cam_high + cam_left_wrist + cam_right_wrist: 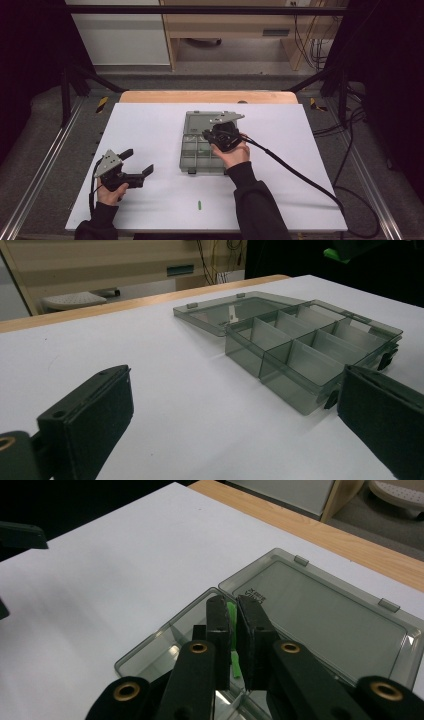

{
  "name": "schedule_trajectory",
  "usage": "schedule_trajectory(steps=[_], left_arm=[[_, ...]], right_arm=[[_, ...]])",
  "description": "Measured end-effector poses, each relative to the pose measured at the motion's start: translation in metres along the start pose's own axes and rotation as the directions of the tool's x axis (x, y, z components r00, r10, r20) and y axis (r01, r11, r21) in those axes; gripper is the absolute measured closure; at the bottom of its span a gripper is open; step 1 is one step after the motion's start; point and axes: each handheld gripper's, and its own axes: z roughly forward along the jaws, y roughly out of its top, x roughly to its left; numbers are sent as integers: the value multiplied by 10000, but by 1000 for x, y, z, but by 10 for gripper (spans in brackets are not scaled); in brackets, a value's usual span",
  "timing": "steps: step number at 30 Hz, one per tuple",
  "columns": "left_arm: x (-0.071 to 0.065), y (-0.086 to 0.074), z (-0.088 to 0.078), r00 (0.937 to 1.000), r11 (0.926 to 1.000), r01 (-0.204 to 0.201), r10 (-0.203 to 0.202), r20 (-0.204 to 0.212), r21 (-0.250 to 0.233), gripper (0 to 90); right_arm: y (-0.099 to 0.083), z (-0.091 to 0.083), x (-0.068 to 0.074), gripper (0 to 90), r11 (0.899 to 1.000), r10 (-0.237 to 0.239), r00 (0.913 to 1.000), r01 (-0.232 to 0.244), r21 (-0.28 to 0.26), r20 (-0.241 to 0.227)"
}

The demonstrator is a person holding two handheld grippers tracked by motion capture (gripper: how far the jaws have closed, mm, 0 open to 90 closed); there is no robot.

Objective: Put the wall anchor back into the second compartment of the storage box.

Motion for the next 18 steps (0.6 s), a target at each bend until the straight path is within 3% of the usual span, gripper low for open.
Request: schedule_trajectory(steps=[18], left_arm=[[0, 0, 0, 10000, 10000, 34, -34, 4, 15, 11]], right_arm=[[-14, 49, -19, 851, 9936, 416, 9989, -437, 1045, 219]])
